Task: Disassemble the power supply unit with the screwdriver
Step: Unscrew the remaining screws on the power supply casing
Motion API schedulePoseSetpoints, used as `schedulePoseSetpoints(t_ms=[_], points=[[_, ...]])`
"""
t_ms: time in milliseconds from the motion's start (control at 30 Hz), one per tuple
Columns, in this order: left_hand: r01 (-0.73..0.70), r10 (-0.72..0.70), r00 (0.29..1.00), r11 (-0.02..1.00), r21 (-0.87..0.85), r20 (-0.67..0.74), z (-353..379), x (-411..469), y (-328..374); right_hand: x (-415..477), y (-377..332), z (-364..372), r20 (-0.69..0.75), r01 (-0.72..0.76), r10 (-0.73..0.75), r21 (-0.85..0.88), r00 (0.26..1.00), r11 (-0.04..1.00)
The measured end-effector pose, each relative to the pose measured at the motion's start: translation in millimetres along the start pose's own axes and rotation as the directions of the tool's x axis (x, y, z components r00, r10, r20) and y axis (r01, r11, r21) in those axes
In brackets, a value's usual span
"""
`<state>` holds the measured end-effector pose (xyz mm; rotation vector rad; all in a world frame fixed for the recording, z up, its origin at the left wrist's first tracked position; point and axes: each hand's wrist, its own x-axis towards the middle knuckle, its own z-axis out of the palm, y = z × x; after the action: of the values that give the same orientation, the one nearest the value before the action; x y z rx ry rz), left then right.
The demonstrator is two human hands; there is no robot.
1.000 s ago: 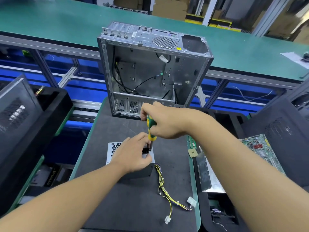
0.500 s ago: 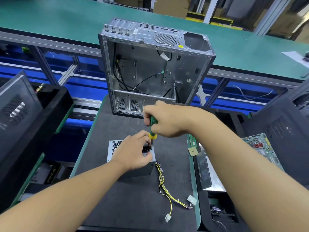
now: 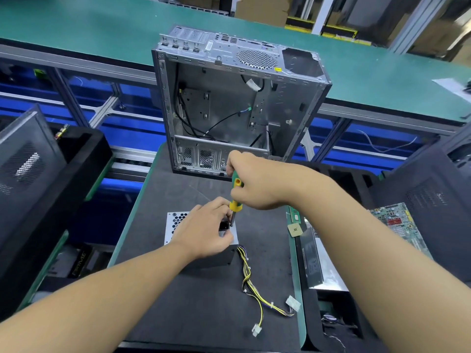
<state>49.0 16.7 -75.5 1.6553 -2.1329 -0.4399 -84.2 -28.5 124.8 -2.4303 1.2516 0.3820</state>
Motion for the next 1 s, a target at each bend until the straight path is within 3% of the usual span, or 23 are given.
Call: schedulePoseSetpoints(t_ms=[100, 167, 367, 600, 1000], points=[[0.000, 0.000, 1.000, 1.000, -0.015, -0.013, 1.0, -0.2, -1.3, 0.7, -3.9, 4.3, -0.111, -0.095, 0.088, -0.062, 0.990, 0.993], [0.006, -0.006, 1.000, 1.000, -0.024, -0.007, 2.0, -0.6, -2.6, 2.0, -4.3, 7.2, -0.171, -0.080, 0.057, -0.129, 0.984, 0.988], [0.003, -0.004, 1.000, 0.999, -0.036, -0.027, 3.7, 0.2, -4.1, -1.0, -3.4, -1.5, 0.036, 0.054, -0.056, 0.047, 0.998, 0.997], [-0.027, 0.026, 0.999, 0.999, -0.024, -0.035, 3.0, -0.1, -4.3, 3.4, -9.0, 7.5, -0.096, -0.076, 0.079, 0.034, 0.992, 0.997], [-0.081, 0.070, 0.993, 0.990, -0.118, -0.093, 2.1, -1.8, -5.3, 0.9, -1.9, -0.5, 0.022, 0.076, -0.076, -0.004, 0.997, 0.997]])
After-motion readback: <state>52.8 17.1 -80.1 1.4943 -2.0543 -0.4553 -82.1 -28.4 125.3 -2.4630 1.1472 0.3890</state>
